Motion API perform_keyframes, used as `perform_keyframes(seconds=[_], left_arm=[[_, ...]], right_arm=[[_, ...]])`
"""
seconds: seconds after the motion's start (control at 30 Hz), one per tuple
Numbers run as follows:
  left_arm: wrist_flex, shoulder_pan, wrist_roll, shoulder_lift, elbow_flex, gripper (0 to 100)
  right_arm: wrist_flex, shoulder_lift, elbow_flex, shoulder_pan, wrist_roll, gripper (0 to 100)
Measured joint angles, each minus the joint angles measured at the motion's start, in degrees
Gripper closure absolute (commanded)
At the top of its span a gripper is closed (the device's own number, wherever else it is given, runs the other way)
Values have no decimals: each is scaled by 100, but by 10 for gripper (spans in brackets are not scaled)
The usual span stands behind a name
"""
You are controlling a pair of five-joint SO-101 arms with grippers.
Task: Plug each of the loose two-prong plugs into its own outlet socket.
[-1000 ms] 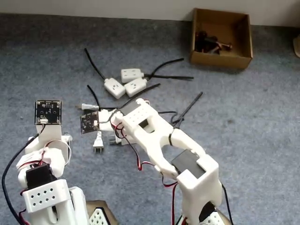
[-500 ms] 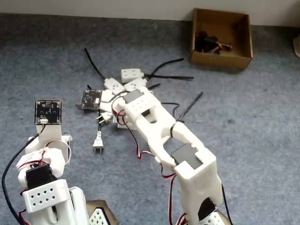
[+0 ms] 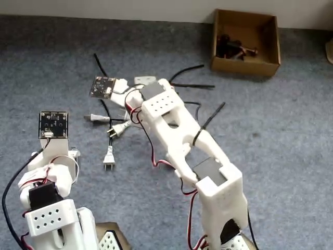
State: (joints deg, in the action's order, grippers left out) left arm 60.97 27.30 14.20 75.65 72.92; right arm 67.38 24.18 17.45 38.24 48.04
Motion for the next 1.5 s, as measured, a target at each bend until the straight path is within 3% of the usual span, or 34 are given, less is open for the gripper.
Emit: perform_keyframes(seconds=[0.17, 0.4, 0.87, 1.27, 1.5], left_arm=[[-281, 0, 0, 0, 202, 846], [-360, 0, 0, 0, 211, 846], [-360, 0, 0, 0, 211, 846], [-360, -149, 0, 0, 211, 846], [-360, -211, 0, 0, 211, 846]], right_arm=[[475, 0, 545, -132, -26, 993], [738, 0, 1187, -431, -818, 993], [1521, 0, 1952, -615, -1380, 993], [3191, 0, 3692, -1196, -1424, 993], [3235, 0, 3763, -1512, -1459, 993]])
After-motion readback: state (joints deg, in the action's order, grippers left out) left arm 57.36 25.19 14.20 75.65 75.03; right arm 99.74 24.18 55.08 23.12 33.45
